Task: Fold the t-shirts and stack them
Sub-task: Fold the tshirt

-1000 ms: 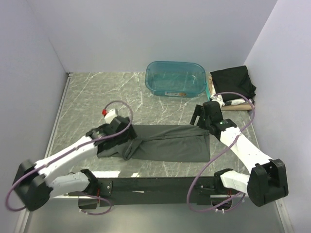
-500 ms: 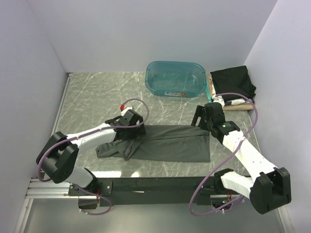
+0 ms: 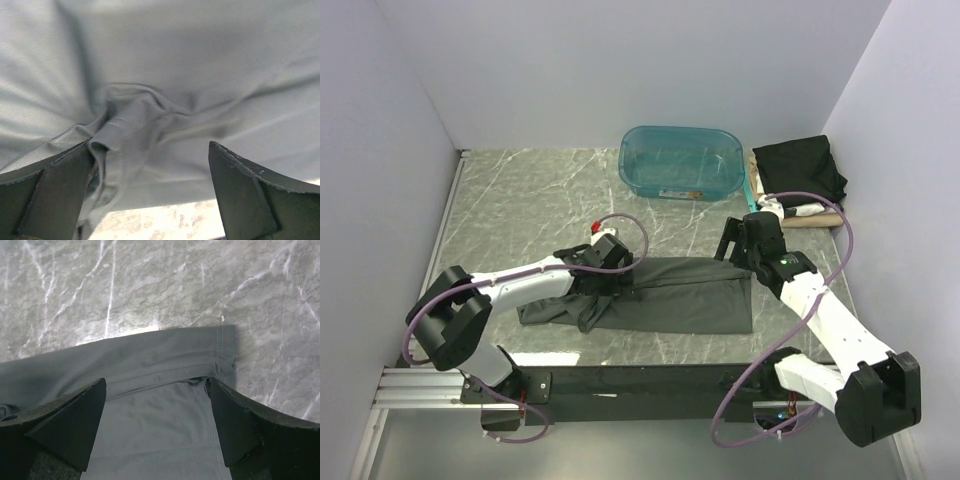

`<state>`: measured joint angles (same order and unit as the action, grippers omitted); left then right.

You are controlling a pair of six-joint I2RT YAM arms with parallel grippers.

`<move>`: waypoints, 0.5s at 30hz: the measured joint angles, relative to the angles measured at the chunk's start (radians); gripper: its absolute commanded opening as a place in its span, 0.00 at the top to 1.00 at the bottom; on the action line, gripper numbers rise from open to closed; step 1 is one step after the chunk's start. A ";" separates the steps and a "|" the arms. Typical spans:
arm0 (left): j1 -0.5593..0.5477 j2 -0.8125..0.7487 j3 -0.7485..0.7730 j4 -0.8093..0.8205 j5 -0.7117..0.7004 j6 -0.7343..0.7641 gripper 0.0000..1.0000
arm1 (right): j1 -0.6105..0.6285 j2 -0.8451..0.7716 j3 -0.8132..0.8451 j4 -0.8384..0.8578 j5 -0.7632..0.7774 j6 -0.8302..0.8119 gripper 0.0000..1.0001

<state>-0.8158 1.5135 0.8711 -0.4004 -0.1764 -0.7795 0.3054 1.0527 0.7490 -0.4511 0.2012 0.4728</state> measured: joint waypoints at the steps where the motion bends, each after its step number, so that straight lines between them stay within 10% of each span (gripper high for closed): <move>1: -0.001 0.000 0.008 -0.016 -0.021 -0.004 0.01 | 0.000 -0.006 0.000 0.000 -0.003 -0.002 0.09; 9: 0.034 -0.008 0.080 -0.144 -0.197 -0.061 0.01 | 0.071 -0.018 0.000 0.008 -0.080 -0.069 0.09; 15: 0.260 -0.166 0.013 -0.163 -0.217 -0.108 0.01 | 0.272 0.025 0.006 0.098 -0.226 -0.118 0.11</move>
<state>-0.5556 1.3476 0.8837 -0.5636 -0.3939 -0.8875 0.5770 1.0775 0.7547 -0.3531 -0.0250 0.3550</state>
